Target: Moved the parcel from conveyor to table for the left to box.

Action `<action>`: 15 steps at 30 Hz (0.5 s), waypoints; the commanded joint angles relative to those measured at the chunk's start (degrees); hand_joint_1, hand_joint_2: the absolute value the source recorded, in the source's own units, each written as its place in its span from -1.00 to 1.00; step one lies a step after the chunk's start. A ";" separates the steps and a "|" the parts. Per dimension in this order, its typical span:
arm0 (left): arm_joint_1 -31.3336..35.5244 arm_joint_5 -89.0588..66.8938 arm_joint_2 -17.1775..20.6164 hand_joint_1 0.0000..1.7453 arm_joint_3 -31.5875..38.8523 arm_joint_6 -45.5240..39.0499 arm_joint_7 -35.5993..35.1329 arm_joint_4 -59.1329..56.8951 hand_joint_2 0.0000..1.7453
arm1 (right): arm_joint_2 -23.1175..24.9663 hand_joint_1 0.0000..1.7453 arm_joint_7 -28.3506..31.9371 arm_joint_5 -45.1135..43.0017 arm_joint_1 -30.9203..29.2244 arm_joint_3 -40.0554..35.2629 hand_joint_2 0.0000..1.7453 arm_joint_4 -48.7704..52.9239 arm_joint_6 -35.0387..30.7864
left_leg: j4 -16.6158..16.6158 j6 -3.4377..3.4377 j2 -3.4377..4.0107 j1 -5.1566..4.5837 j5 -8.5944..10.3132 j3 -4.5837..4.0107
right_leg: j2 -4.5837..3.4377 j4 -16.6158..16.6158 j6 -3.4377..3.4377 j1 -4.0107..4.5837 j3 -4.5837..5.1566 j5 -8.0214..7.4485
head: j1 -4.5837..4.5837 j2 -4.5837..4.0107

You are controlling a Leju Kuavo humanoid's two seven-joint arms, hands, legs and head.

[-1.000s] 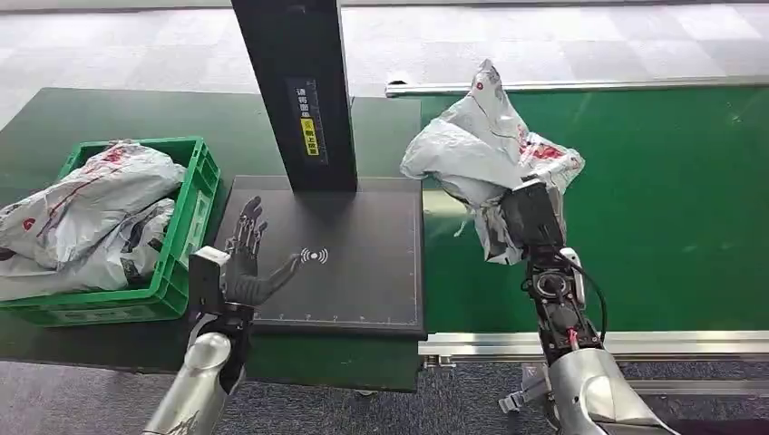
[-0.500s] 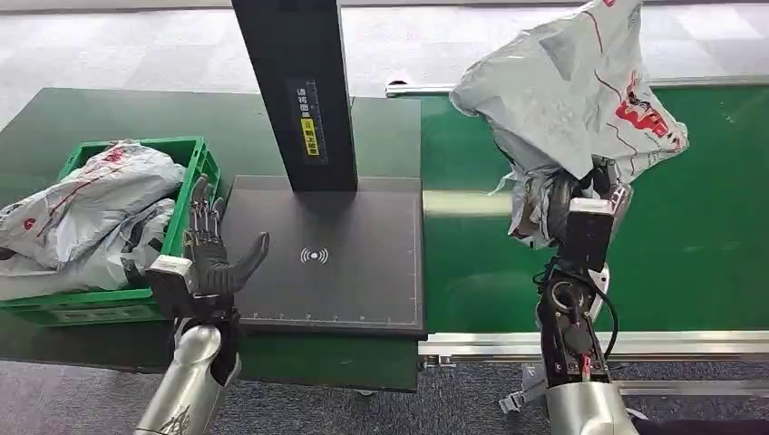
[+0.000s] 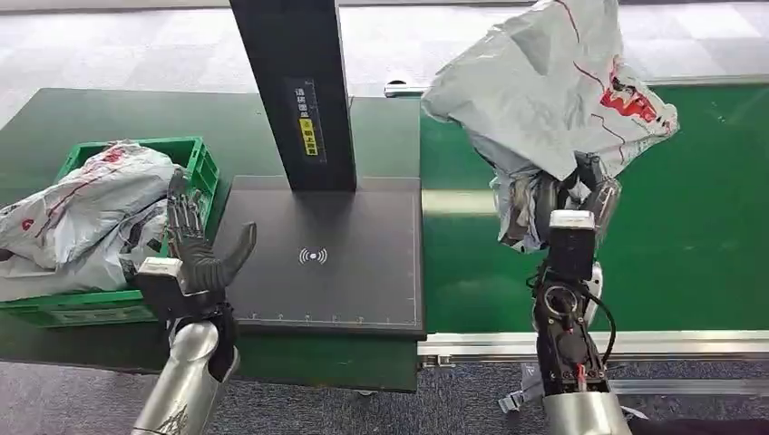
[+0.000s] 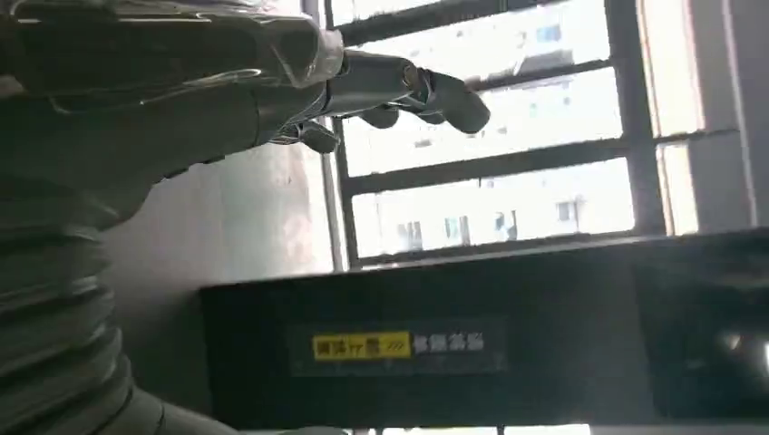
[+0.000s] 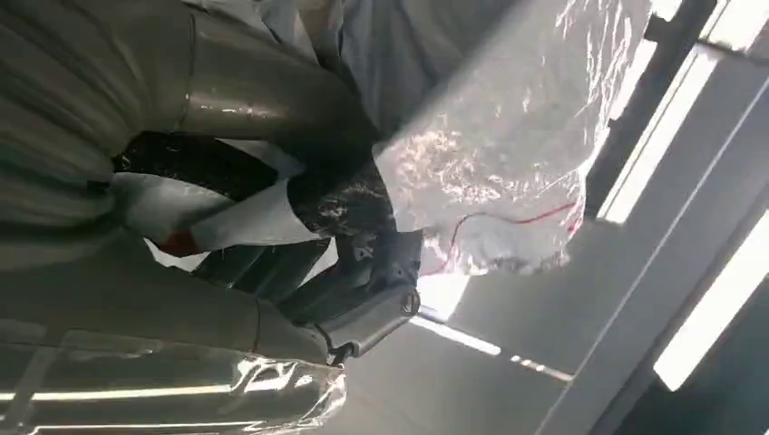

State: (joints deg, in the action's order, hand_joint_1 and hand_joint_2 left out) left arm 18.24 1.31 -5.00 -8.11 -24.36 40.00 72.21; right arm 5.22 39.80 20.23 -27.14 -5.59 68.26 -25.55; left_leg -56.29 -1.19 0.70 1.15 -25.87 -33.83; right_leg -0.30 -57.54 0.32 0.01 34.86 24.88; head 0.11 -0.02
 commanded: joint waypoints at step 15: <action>1.57 5.50 -4.65 -1.00 8.89 -6.33 0.00 8.05 1.00 | 3.16 1.00 -7.12 21.80 -9.22 -40.89 1.00 -22.78 21.97 | 0.16 0.10 0.04 -0.04 -0.05 0.27 | -0.07 0.11 -0.06 -0.03 -0.26 0.04 | 0.00 0.00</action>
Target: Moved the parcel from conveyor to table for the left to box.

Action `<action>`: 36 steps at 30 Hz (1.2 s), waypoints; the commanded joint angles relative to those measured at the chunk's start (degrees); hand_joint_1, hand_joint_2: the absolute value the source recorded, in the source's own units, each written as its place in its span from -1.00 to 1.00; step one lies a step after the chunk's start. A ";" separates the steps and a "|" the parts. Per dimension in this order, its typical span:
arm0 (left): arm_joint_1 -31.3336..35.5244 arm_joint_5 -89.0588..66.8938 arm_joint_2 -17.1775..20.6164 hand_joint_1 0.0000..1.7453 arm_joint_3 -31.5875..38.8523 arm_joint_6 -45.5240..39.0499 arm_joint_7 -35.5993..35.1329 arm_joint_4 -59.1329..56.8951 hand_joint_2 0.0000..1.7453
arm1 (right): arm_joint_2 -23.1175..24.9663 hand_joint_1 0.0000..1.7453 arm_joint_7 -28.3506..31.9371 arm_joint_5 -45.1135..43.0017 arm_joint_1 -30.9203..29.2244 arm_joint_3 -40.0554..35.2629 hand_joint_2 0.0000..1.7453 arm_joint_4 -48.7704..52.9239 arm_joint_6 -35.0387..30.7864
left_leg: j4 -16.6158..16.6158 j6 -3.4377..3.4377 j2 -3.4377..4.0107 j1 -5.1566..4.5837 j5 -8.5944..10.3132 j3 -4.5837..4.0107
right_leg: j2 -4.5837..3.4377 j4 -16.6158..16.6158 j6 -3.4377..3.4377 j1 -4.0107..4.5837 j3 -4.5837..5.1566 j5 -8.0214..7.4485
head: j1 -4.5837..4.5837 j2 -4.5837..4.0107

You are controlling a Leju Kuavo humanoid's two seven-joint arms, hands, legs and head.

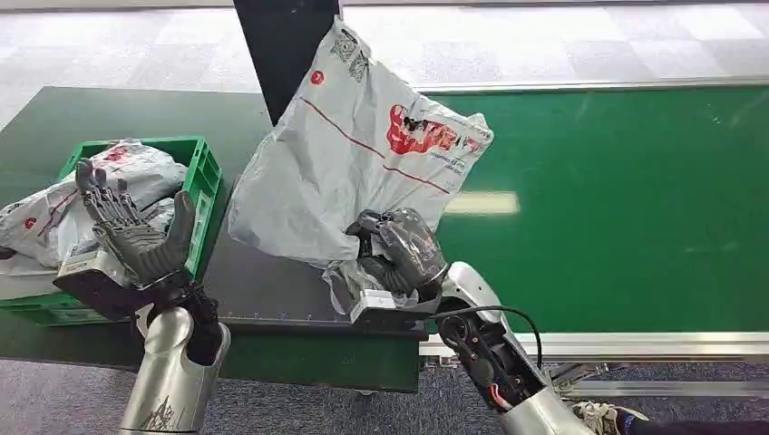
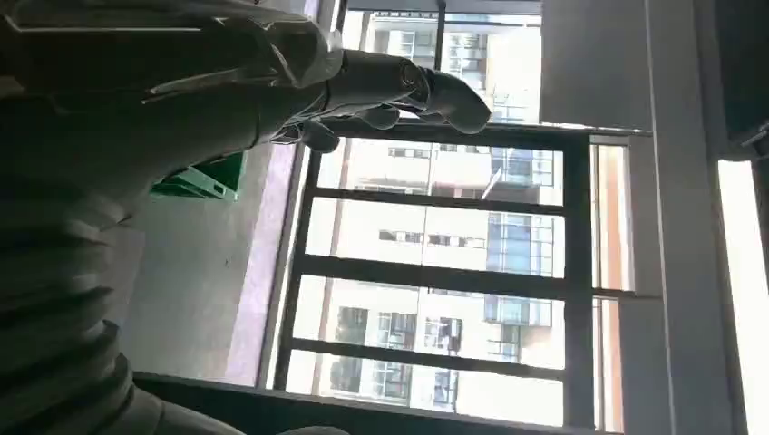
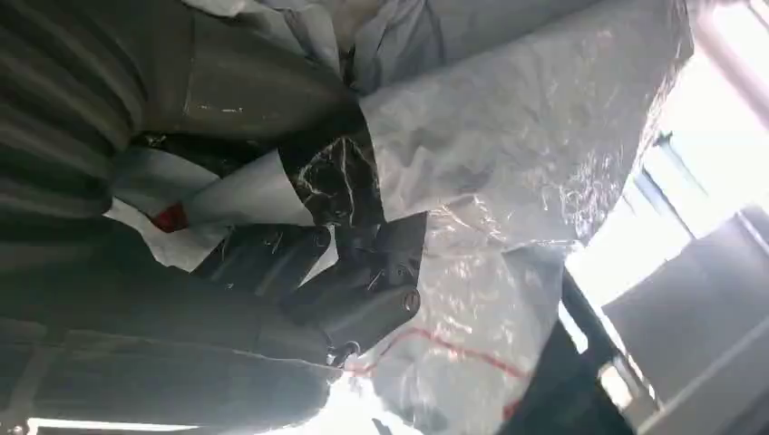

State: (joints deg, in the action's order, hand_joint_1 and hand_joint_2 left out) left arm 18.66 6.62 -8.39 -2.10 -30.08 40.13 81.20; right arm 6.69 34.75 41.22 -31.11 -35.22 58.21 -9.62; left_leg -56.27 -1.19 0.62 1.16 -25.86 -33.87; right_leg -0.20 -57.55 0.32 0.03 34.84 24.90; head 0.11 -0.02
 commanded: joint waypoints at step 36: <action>-0.99 1.21 -0.60 -1.00 1.65 -0.75 -0.13 -2.00 1.00 | 3.17 -0.26 -13.35 4.90 -8.61 -12.38 1.00 -24.70 0.47 | 0.14 0.10 -0.13 -0.08 0.01 0.31 | 0.10 0.11 -0.05 -0.08 -0.28 0.05 | 0.00 0.00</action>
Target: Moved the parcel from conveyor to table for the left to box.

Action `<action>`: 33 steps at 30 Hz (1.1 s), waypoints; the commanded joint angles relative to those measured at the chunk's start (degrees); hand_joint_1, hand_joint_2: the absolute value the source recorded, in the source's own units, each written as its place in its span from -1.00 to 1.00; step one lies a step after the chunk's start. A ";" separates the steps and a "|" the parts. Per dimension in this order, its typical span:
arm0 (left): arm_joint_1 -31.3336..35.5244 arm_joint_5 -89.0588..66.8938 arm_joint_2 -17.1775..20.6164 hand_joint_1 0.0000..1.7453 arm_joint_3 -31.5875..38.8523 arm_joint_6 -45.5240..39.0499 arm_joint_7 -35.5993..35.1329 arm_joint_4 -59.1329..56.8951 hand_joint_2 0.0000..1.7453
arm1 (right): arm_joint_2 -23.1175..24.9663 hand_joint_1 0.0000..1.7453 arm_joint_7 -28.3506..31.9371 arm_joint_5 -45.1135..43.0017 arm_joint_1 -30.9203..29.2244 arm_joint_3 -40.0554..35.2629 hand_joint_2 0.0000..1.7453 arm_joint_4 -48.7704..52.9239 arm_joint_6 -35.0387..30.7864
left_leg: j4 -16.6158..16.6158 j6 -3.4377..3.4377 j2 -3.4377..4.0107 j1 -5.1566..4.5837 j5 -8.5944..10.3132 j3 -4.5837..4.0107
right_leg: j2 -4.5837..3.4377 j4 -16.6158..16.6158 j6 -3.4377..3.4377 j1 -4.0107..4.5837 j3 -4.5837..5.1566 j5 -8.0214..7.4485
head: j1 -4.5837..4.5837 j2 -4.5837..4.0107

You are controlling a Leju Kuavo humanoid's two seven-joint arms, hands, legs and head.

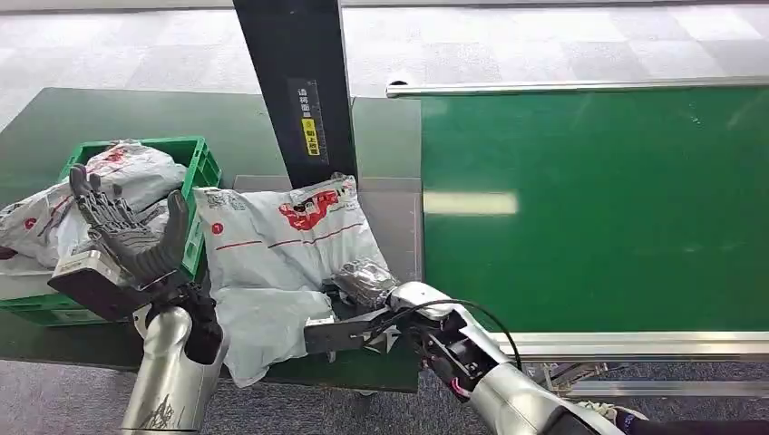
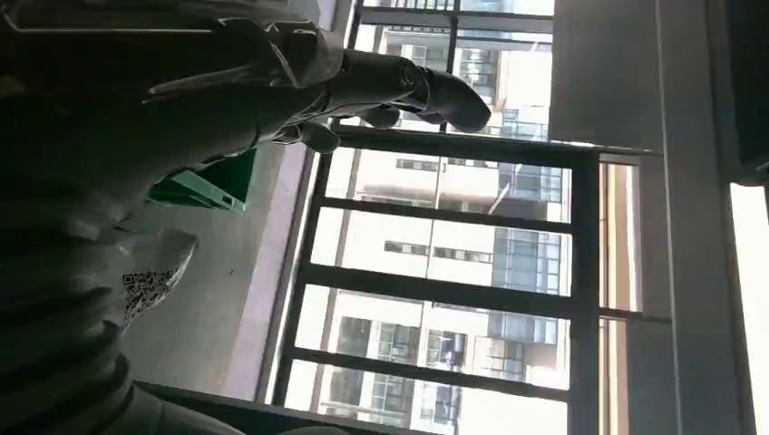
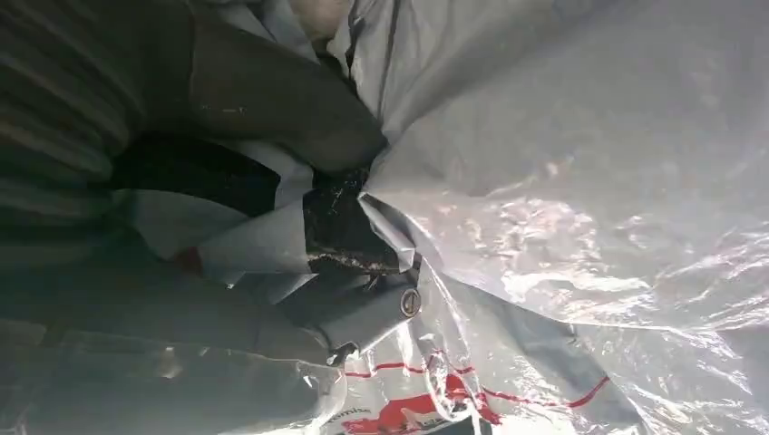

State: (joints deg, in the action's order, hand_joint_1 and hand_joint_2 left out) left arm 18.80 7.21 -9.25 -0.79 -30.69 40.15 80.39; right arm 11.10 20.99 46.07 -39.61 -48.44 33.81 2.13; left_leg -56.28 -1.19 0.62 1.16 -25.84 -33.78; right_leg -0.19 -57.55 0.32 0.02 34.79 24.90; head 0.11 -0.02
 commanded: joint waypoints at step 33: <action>4.28 -3.22 5.74 -1.00 -12.25 2.79 -0.15 -19.36 1.00 | -3.47 -1.00 13.37 -20.49 4.40 17.47 1.00 16.27 -8.03 | 0.05 0.06 -0.09 -0.05 0.00 0.06 | 0.08 0.03 -0.04 -0.05 -0.07 0.04 | 0.00 0.00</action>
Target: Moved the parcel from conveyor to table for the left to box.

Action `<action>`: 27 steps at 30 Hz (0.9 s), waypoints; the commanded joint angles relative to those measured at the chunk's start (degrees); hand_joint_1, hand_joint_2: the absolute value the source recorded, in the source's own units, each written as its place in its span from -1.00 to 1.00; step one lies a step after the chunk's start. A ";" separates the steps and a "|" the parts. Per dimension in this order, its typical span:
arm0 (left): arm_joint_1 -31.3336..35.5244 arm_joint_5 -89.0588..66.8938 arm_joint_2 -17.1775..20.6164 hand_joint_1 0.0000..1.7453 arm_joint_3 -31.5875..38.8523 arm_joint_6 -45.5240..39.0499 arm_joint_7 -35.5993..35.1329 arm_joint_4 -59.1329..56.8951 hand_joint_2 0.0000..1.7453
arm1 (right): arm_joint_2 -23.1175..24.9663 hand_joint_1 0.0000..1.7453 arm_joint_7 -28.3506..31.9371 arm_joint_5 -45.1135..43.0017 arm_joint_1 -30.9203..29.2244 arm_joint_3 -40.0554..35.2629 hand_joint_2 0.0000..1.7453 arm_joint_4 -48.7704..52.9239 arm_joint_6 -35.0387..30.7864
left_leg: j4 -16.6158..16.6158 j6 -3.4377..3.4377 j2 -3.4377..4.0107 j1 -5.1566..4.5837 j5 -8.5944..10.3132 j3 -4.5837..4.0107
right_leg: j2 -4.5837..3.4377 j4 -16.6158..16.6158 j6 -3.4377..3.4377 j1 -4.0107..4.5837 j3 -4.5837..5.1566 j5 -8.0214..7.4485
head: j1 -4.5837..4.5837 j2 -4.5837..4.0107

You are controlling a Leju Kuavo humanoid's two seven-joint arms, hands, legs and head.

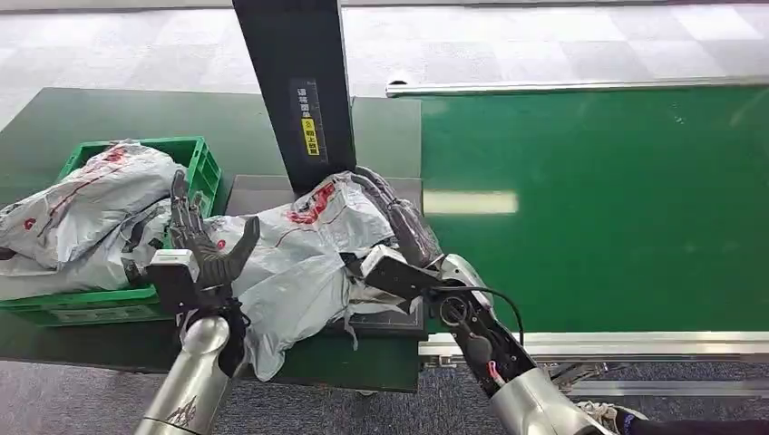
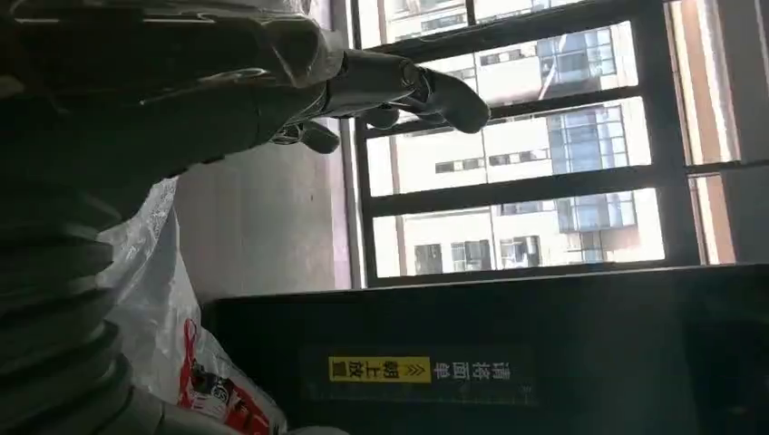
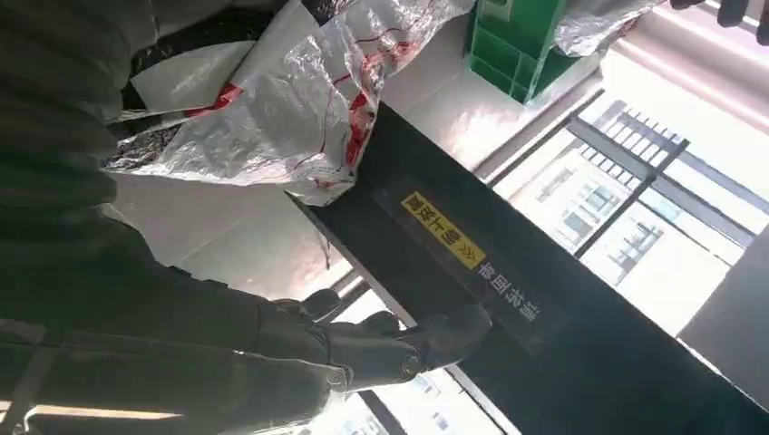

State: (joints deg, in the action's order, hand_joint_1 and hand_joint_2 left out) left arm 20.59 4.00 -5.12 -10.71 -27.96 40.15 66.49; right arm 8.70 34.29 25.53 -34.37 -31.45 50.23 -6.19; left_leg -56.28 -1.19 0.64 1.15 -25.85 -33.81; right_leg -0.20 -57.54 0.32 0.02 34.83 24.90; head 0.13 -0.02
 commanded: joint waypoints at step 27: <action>10.43 -47.44 3.80 -1.00 -19.51 23.51 -26.42 -28.79 1.00 | -1.76 -1.00 2.56 -19.85 3.19 8.81 1.00 9.62 6.33 | 0.14 0.08 -0.05 -0.08 0.00 0.26 | 0.00 0.10 -0.05 -0.08 -0.26 0.01 | -0.02 0.00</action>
State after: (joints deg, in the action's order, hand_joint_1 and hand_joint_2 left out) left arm 31.68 -42.01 -2.03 -30.18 -9.25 13.18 42.64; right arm 7.98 37.27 5.77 -31.11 -22.73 59.49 -0.17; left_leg -56.29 -1.18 0.60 1.15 -25.85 -33.77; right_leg -0.17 -57.54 0.32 0.01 34.75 24.89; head 0.11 -0.02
